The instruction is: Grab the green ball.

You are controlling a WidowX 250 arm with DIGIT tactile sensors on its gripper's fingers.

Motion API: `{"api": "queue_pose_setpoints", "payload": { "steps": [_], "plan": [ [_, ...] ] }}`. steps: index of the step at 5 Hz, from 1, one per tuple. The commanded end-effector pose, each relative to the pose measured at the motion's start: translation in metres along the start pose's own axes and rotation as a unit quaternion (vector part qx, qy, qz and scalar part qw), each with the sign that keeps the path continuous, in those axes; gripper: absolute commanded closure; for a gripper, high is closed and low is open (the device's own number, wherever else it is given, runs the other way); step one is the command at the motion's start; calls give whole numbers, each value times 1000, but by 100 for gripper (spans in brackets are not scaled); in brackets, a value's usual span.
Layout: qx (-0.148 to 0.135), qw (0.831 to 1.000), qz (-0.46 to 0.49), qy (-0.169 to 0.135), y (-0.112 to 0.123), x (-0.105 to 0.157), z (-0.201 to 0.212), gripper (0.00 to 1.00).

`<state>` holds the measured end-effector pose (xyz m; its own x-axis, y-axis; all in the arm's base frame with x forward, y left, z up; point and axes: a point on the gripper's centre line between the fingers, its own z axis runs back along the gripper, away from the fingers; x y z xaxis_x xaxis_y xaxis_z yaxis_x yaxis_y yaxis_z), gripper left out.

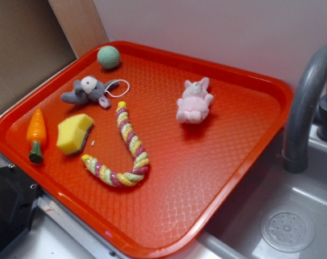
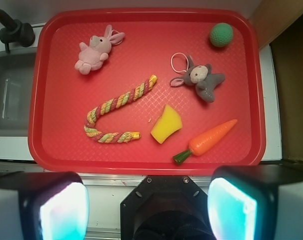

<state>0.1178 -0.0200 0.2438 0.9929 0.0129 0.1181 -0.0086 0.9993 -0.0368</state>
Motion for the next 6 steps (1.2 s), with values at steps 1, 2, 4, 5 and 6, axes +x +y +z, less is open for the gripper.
{"api": "queue_pose_setpoints", "payload": {
  "steps": [1, 2, 4, 5, 6],
  "plan": [
    [0, 1000, 0, 0, 0, 0, 0, 0],
    [13, 999, 42, -25, 26, 26, -6, 0],
    [68, 990, 110, -56, 66, 73, -48, 0],
    [95, 985, 126, -72, 91, 99, -81, 0],
    [97, 982, 129, -97, 112, 127, -110, 0]
  ]
}}
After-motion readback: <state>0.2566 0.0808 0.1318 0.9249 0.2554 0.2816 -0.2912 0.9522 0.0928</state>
